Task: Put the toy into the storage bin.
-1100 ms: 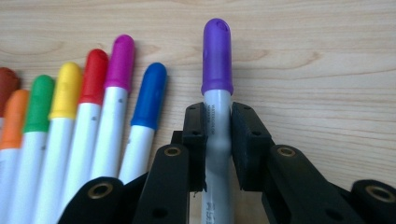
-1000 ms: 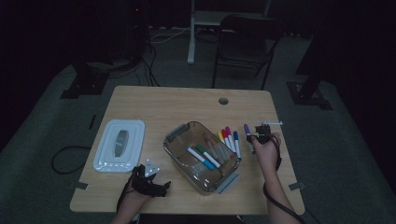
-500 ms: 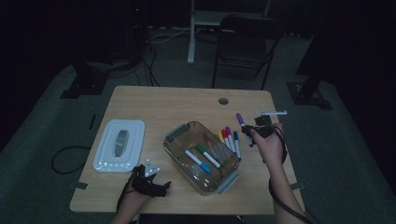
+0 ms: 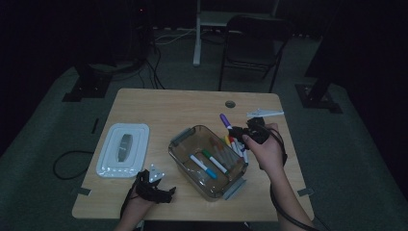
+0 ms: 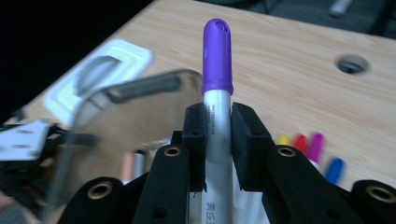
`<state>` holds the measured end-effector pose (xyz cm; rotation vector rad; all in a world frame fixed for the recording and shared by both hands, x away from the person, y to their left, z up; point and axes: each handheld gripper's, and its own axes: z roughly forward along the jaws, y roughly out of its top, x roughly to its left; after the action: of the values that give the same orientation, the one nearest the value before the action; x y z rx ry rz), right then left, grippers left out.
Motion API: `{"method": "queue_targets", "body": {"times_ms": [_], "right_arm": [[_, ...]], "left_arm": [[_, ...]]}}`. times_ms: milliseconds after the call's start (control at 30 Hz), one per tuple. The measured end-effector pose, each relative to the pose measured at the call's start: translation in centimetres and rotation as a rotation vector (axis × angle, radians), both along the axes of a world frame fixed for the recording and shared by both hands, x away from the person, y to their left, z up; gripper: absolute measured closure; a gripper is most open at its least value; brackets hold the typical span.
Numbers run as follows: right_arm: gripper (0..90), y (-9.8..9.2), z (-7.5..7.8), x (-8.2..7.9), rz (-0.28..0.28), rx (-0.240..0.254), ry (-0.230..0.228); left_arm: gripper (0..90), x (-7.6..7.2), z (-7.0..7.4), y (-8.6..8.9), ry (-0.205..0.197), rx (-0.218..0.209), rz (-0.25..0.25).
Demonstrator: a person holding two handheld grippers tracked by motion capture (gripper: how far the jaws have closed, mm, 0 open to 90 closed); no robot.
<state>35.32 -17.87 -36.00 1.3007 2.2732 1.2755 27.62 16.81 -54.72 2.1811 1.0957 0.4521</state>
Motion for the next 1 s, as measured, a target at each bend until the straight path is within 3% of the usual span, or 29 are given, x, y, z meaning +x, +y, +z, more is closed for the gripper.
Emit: {"method": "queue_targets", "body": {"times_ms": [133,333,533,733,1000], "right_arm": [[76.7,1.6,0.8,-0.8,0.055,0.002,-0.029],[76.7,3.8,1.2,-1.4,0.148,0.006,-0.006],[76.7,5.5,0.6,-1.6,0.192,0.014,0.023],[76.7,8.5,-1.6,-1.2,0.254,-0.028,0.086],[76.6,11.1,-4.8,-0.4,0.292,-0.093,0.163]], "left_arm": [[0.6,0.0,0.0,0.0,0.001,0.0,0.0],[0.6,0.0,0.0,0.0,0.001,0.002,-0.002],[0.6,0.0,0.0,0.0,0.002,0.003,-0.002],[0.6,0.0,0.0,0.0,0.0,-0.001,0.001],[0.6,0.0,0.0,0.0,-0.002,-0.001,0.002]]}}
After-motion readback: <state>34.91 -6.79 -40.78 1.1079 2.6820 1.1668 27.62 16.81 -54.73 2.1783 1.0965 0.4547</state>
